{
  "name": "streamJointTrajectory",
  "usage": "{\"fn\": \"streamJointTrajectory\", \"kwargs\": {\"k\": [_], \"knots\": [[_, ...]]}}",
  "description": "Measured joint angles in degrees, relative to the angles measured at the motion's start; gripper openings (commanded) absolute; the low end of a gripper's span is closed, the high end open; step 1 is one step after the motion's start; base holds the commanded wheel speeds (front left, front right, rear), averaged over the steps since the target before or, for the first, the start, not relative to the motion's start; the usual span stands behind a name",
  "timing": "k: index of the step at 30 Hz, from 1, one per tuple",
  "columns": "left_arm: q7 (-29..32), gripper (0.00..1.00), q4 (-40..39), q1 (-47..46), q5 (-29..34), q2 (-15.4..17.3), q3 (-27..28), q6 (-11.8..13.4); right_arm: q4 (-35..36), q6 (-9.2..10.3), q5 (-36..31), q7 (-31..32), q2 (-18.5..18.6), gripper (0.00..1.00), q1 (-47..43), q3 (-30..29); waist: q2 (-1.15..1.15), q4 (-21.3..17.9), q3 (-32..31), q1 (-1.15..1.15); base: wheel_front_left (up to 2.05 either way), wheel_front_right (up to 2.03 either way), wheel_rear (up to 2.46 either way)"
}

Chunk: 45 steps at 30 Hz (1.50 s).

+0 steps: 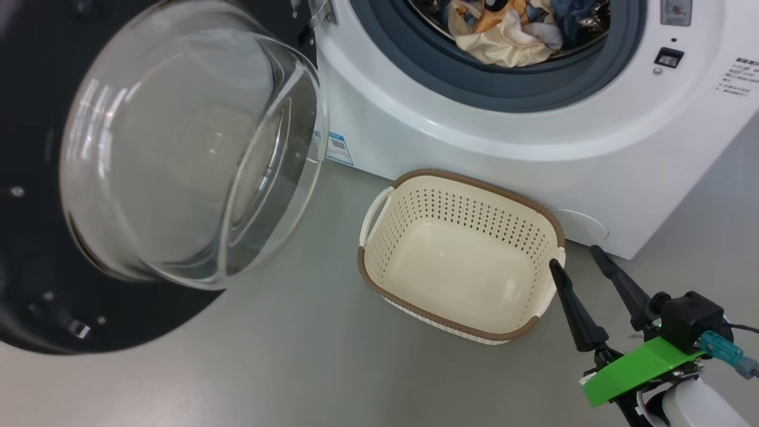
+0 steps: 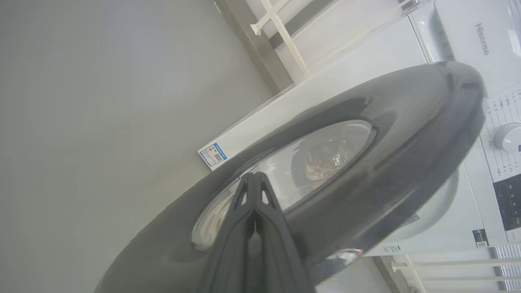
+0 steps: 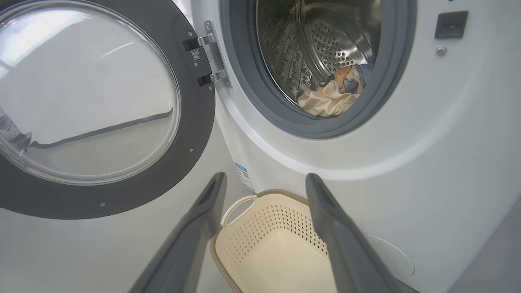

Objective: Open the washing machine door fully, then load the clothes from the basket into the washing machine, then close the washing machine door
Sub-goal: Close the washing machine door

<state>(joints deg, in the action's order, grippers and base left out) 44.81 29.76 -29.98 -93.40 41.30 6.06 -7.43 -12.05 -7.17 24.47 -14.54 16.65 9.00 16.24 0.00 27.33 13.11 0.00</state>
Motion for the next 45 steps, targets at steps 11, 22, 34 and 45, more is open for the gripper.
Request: {"fn": "streamJointTrajectory", "kwargs": {"k": [11,22,34,45], "knots": [[5.28,0.00,-5.28,2.38,-0.26,-0.99,-0.04,-0.01,0.13,0.00,0.01,0.00,-1.24,1.00,-2.70,-1.68,0.00,-1.02,-3.41,0.00,0.00,0.00,0.00],[10.16,0.00,-11.84,4.64,-0.21,-1.75,-0.14,-0.01,0.26,0.00,0.09,0.00,-2.42,1.00,-4.58,-2.48,0.00,-1.93,-6.66,0.00,0.00,0.00,0.00],[14.30,0.00,-19.19,5.99,1.34,-4.91,-4.13,0.00,0.51,0.00,0.09,0.00,-3.33,1.00,-6.23,-3.92,0.00,-3.85,-8.59,0.00,0.00,0.00,0.00],[14.44,0.00,-25.10,7.00,3.37,-8.78,-7.39,0.00,0.98,0.00,0.09,0.00,-4.02,1.00,-8.23,-5.72,0.00,-7.60,-9.41,0.00,0.00,0.00,0.00]]}}
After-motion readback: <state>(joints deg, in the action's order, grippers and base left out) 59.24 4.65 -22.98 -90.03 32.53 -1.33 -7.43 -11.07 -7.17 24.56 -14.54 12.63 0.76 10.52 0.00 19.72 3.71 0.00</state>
